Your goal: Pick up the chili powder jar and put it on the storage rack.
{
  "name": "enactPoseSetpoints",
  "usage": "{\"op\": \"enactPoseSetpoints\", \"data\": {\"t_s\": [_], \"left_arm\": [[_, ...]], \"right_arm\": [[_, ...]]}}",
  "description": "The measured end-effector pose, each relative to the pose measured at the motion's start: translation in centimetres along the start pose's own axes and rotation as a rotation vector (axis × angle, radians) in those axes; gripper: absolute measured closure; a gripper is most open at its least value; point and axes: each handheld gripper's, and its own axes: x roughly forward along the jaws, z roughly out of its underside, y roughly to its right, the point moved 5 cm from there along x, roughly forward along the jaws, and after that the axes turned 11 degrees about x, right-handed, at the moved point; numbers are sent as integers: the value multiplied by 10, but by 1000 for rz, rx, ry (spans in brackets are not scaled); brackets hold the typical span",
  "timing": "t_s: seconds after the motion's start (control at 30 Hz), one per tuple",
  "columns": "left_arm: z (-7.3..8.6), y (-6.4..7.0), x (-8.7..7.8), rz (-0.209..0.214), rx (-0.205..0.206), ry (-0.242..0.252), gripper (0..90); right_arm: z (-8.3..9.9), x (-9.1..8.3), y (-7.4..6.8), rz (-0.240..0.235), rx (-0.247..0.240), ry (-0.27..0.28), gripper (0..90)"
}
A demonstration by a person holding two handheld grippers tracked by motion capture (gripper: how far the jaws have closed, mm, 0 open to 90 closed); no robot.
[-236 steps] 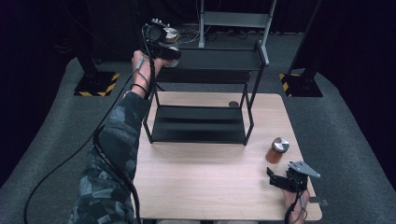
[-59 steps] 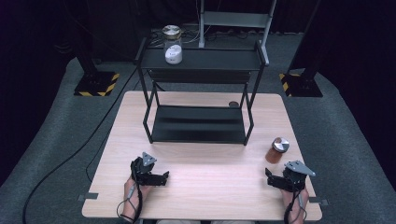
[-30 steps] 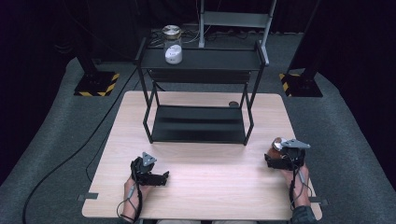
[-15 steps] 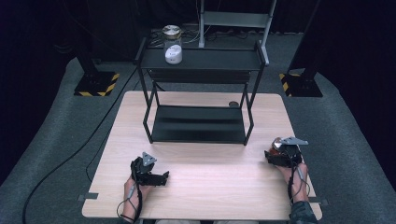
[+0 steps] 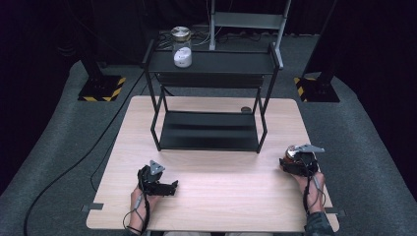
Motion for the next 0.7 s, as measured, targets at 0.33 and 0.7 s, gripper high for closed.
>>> {"op": "enactPoseSetpoints", "data": {"t_s": [0.33, 0.7], "left_arm": [[0, 0, 0, 0, 0, 0, 1], [0, 0, 0, 0, 0, 0, 1]], "right_arm": [[-18, -5, -2, -26, -15, -87, 305], [-53, -17, -15, -63, -51, -191, 305]]}}
